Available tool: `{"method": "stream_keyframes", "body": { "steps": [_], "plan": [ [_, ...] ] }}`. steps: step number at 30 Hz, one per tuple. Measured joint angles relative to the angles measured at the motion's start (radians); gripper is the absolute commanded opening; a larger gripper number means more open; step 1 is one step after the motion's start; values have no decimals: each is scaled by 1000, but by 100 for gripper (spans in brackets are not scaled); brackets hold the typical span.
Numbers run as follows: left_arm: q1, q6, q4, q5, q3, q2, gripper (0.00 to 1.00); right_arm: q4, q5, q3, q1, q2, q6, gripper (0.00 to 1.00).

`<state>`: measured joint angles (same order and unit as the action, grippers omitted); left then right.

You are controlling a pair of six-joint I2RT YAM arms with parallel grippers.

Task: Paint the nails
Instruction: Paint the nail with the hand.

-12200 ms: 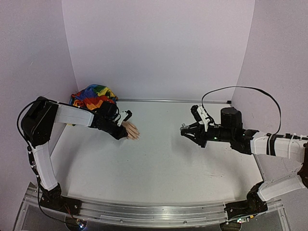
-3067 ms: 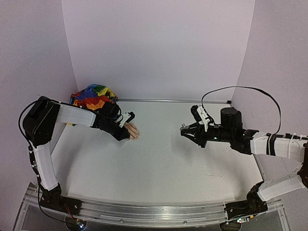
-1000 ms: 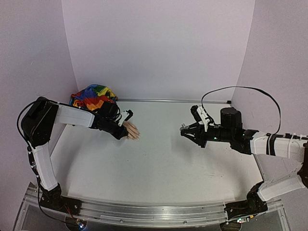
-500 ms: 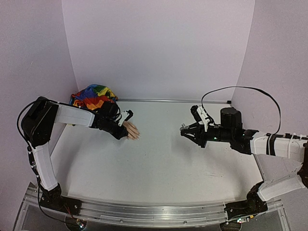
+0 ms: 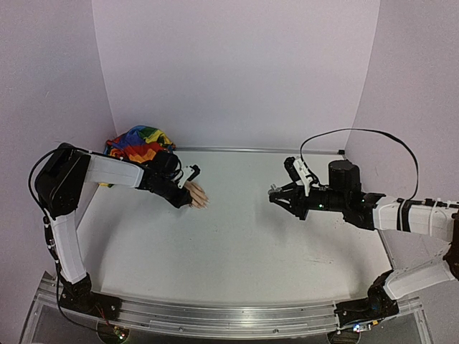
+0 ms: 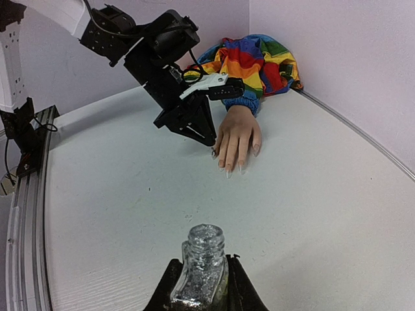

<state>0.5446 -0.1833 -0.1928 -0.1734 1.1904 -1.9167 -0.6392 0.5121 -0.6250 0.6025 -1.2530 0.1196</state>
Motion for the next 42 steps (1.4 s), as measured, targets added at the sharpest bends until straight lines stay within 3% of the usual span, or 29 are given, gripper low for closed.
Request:
{"method": "stream_keyframes", "body": {
  "steps": [21,42],
  "plan": [
    [22,-8,-35,-7,19,-4,0,0,0,0,0,-2,0,0],
    [29,-2,39,45,-35,40,0,-1,0,0,0,-6,0,0]
  ]
}}
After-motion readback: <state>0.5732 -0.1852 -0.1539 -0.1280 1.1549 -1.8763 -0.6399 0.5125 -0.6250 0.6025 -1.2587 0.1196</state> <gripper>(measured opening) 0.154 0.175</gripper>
